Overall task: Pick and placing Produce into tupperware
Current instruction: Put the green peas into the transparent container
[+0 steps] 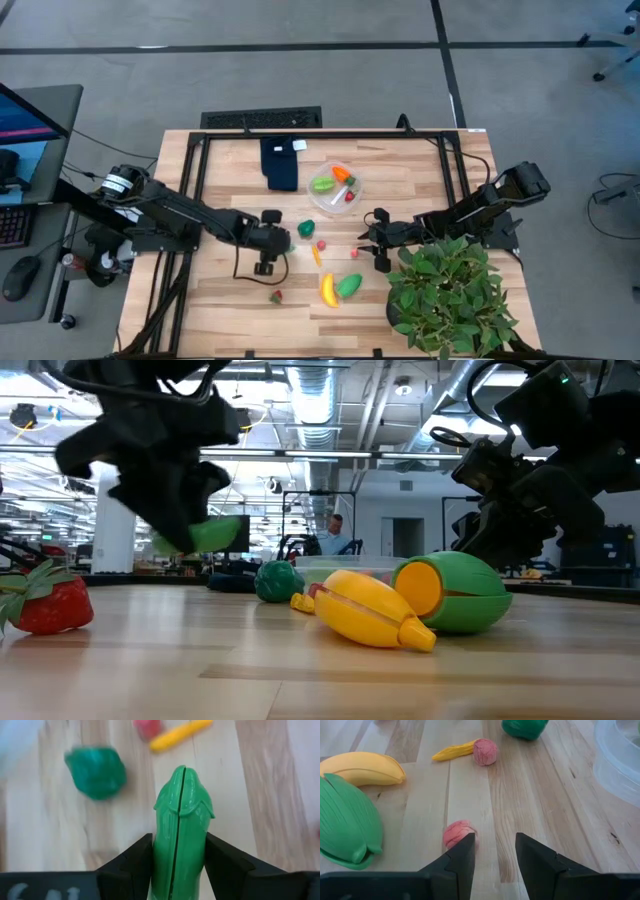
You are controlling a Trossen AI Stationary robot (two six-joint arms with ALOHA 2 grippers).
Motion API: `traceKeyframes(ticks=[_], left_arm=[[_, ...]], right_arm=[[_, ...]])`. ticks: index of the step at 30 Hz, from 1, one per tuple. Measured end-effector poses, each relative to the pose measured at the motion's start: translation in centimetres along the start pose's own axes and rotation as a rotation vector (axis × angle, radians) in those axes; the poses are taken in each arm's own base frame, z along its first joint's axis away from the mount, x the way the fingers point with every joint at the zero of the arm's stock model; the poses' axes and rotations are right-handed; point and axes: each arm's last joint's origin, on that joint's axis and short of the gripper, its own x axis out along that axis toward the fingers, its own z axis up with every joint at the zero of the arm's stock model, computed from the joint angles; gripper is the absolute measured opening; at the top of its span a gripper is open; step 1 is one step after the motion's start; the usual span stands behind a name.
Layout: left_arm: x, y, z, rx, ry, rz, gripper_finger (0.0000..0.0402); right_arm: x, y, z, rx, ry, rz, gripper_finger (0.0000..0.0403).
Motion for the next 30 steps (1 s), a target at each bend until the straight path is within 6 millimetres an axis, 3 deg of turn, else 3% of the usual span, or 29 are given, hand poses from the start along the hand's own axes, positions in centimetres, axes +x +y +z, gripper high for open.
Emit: traceKeyframes(ticks=[14,30], left_arm=[[0.1,2.9,2.1,0.074,-0.193,0.143,0.0148],[-0.4,9.3,4.1,0.103,-0.436,0.268,0.0149]], right_arm=[[0.0,0.0,0.0,-0.001,0.003,0.000,0.0133],[0.0,0.0,-0.2,-0.006,0.023,-0.004,0.0133]])
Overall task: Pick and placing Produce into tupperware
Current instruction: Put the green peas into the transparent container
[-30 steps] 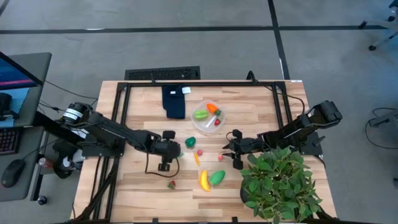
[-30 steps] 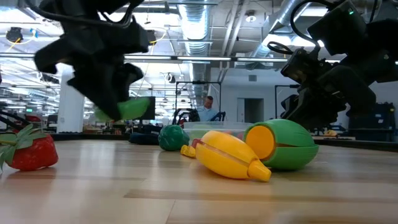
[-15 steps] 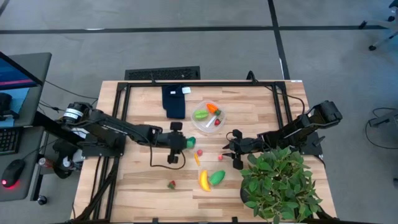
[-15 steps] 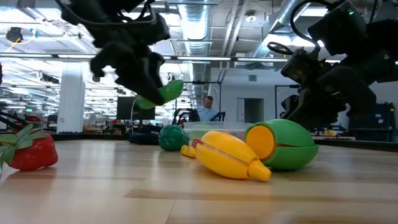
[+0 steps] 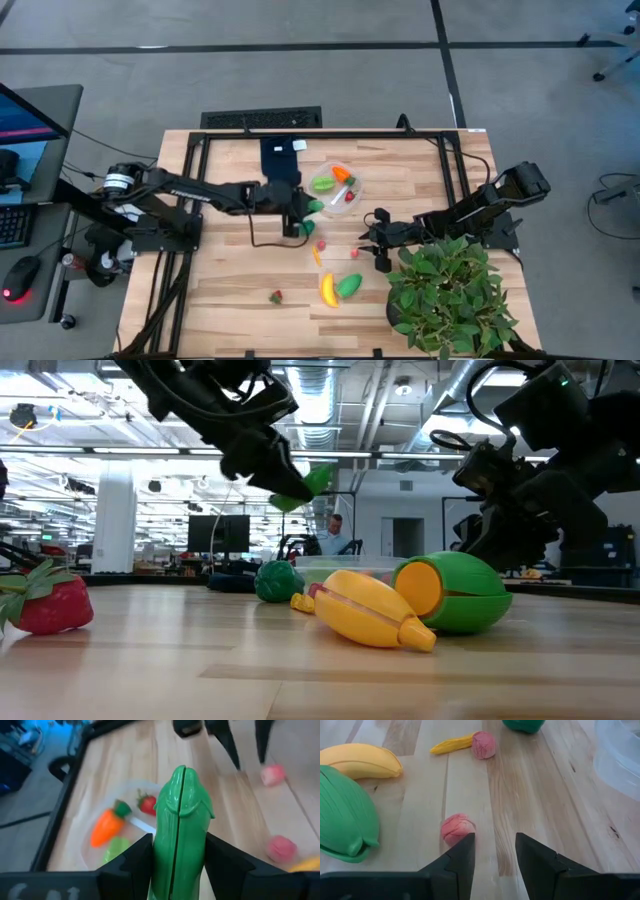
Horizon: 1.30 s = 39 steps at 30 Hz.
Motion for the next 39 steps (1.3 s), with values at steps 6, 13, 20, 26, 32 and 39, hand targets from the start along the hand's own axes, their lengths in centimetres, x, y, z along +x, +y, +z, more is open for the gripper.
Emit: traceKeyframes(ticks=[6,13,20,26,32,39], left_arm=[[0.3,2.2,0.0,-0.023,-0.086,-0.001,0.0149],[1.2,3.6,-0.3,-0.016,-0.147,0.011,0.0149],[4.4,3.9,-1.9,-0.016,-0.189,0.006,0.0149],[6.8,4.7,-2.6,-0.034,-0.172,-0.008,0.0149],[8.4,5.3,-2.0,-0.058,-0.190,-0.034,0.0149],[10.2,5.6,-1.8,-0.084,-0.080,-0.090,0.0149]], right_arm=[[0.0,0.0,0.0,0.000,0.003,-0.001,0.0133],[0.0,0.0,0.0,0.000,0.004,-0.002,0.0133],[0.0,0.0,0.0,0.000,0.005,-0.003,0.0133],[0.0,0.0,-0.1,-0.001,0.007,-0.004,0.0133],[0.0,0.0,-0.1,-0.001,0.007,-0.004,0.0133],[0.0,0.0,-0.1,-0.001,0.008,-0.003,0.0133]])
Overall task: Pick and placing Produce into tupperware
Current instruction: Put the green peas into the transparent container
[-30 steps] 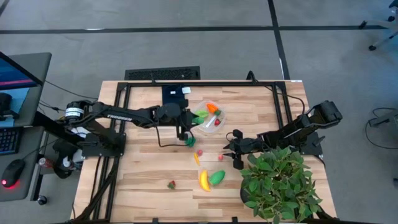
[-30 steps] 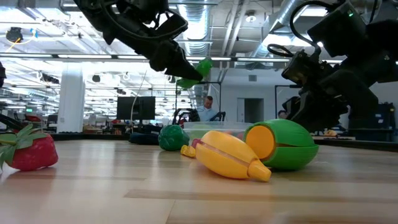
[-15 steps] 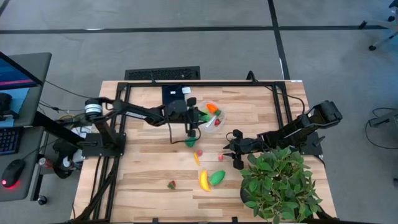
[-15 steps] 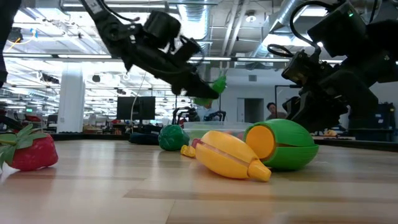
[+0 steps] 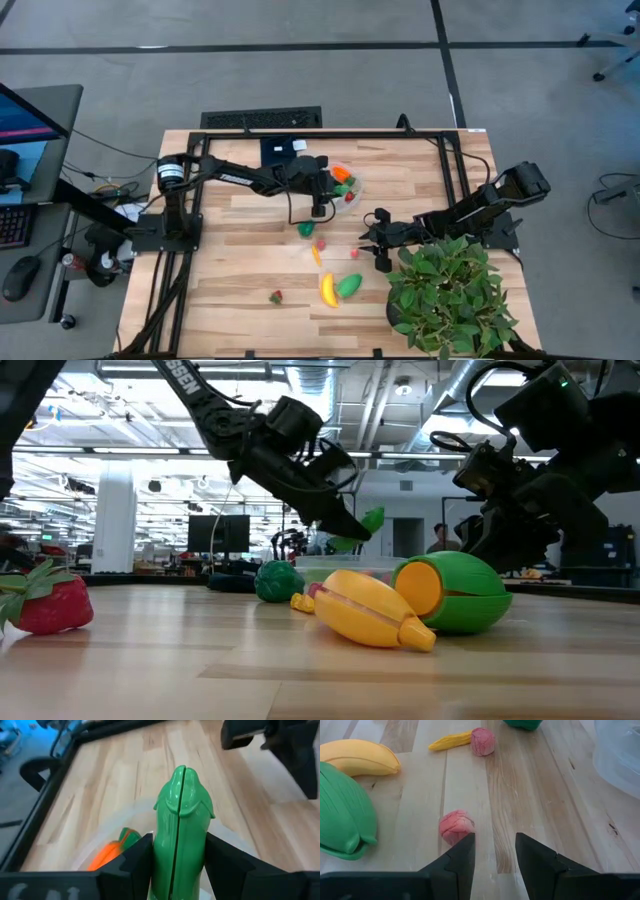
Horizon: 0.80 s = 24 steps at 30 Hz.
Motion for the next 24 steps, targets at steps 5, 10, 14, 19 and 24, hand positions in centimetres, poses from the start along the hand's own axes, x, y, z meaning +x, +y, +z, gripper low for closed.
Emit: traceKeyframes(ticks=[5,10,14,19,24], left_arm=[[0.40,0.12,0.20,-0.005,0.035,-0.014,0.0149],[0.35,0.09,-0.15,-0.019,0.066,-0.032,0.0149],[0.31,0.00,-0.48,-0.026,0.096,-0.052,0.0149],[0.31,-0.02,-0.50,-0.028,0.097,-0.055,0.0149],[0.30,-0.02,-0.50,-0.029,0.097,-0.056,0.0149]], right_arm=[[0.00,0.00,0.00,0.000,0.000,0.000,0.0133],[0.00,0.00,0.00,0.000,0.000,0.000,0.0133],[0.00,0.00,0.00,0.000,0.000,0.000,0.0133],[0.00,0.00,0.00,0.000,0.000,0.000,0.0133],[0.00,0.00,0.00,0.000,0.000,0.000,0.0133]])
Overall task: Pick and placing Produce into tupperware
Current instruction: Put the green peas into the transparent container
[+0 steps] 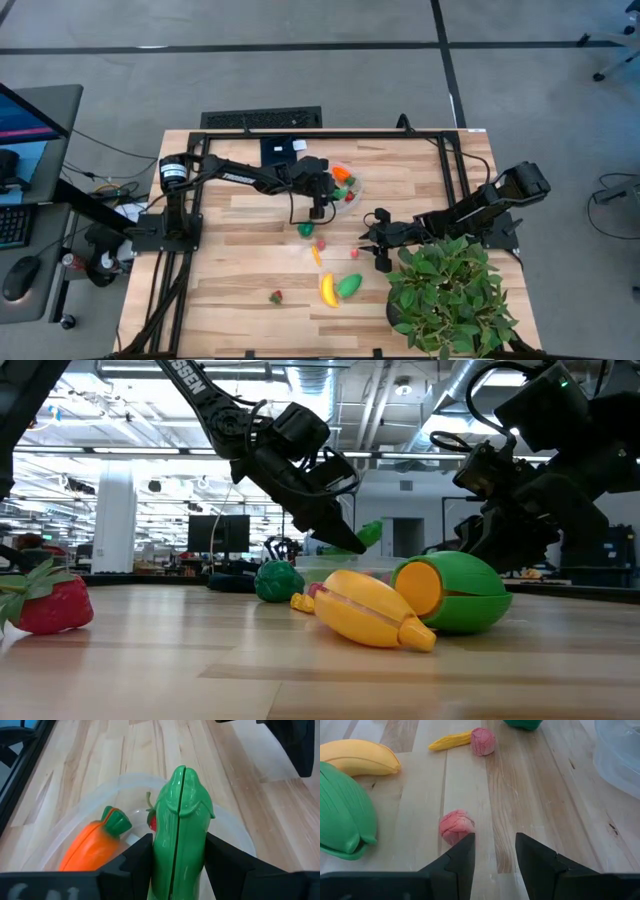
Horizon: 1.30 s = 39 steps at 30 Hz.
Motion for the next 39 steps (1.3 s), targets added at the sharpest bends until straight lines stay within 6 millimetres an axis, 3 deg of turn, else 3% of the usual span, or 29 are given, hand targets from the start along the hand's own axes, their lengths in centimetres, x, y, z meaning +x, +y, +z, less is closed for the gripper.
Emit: traceKeyframes(ticks=[39], left_arm=[[-0.03,-0.13,-0.25,0.023,0.027,-0.010,0.0149]], right_arm=[[0.00,0.00,-0.01,0.000,0.000,-0.001,0.0133]])
